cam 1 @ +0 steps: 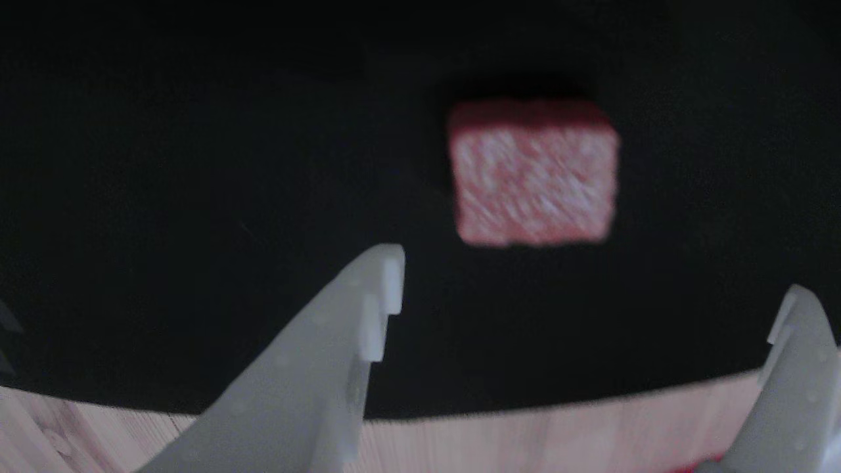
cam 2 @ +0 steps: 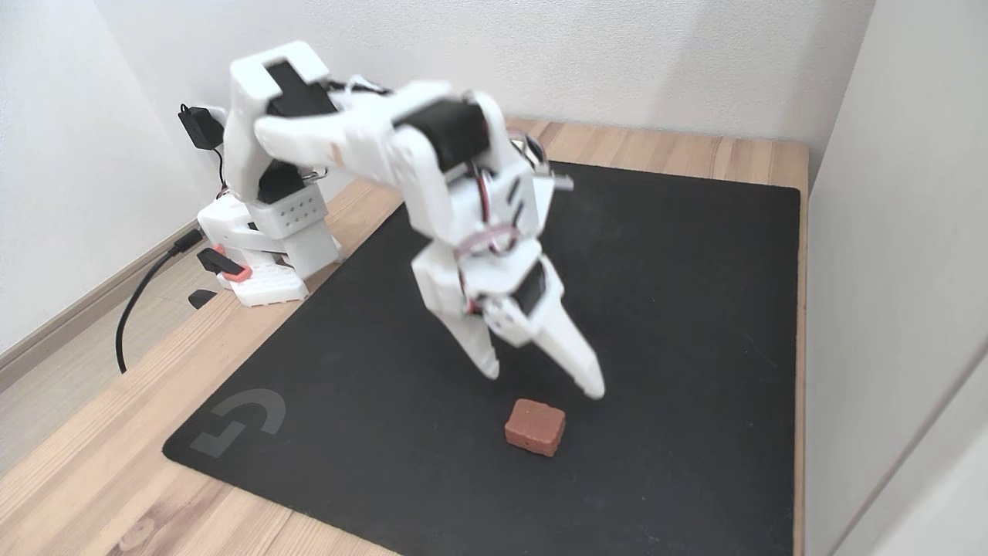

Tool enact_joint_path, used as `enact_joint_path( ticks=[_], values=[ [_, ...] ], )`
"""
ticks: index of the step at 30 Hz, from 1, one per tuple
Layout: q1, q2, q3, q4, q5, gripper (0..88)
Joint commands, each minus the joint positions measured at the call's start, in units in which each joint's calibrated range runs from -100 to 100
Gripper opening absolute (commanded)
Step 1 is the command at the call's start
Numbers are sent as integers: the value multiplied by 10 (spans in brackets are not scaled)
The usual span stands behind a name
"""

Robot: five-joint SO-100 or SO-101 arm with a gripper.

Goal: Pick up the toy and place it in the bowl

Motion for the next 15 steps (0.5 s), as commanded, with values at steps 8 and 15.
enact_joint_path(
  ticks=[8,15],
  values=[
    [9,14,-35,9,2,393],
    [5,35,-35,7,-1,393]
  ],
)
